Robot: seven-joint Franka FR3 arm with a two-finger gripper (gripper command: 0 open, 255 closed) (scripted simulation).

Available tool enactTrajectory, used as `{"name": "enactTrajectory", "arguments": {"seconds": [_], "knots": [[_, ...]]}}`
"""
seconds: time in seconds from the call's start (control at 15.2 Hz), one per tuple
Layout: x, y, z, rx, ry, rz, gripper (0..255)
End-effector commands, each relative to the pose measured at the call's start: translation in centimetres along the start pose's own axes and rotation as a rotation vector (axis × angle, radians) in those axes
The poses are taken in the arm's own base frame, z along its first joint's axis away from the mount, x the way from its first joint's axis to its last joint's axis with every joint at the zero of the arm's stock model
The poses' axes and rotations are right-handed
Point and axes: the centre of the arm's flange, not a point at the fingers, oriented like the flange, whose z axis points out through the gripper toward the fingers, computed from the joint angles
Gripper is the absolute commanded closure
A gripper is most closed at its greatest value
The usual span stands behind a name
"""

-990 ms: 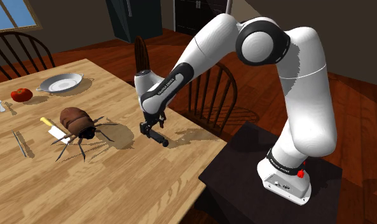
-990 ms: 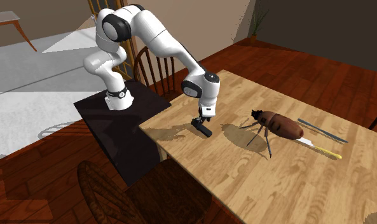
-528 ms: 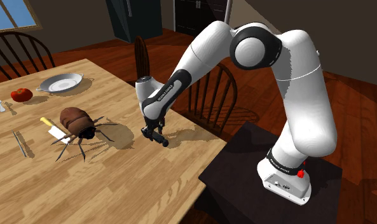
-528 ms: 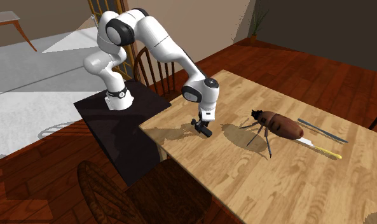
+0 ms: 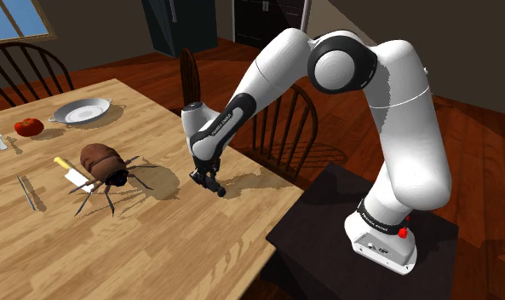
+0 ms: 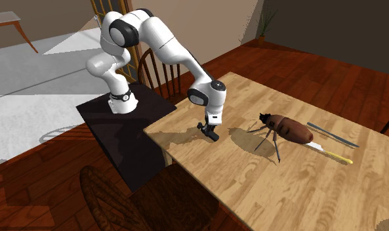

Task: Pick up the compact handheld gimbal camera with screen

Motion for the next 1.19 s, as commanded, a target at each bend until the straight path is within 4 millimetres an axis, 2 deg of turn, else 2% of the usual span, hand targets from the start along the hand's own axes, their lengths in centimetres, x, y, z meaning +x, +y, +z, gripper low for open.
{"name": "enactTrajectory", "arguments": {"seconds": [0.0, 0.99, 1.12], "knots": [[0.0, 0.1, 0.0, 0.000, 0.000, 0.000, 255], [-0.7, -0.1, -7.9, 0.000, 0.000, 0.000, 255], [-0.7, -0.1, -8.0, 0.000, 0.000, 0.000, 255]]}}
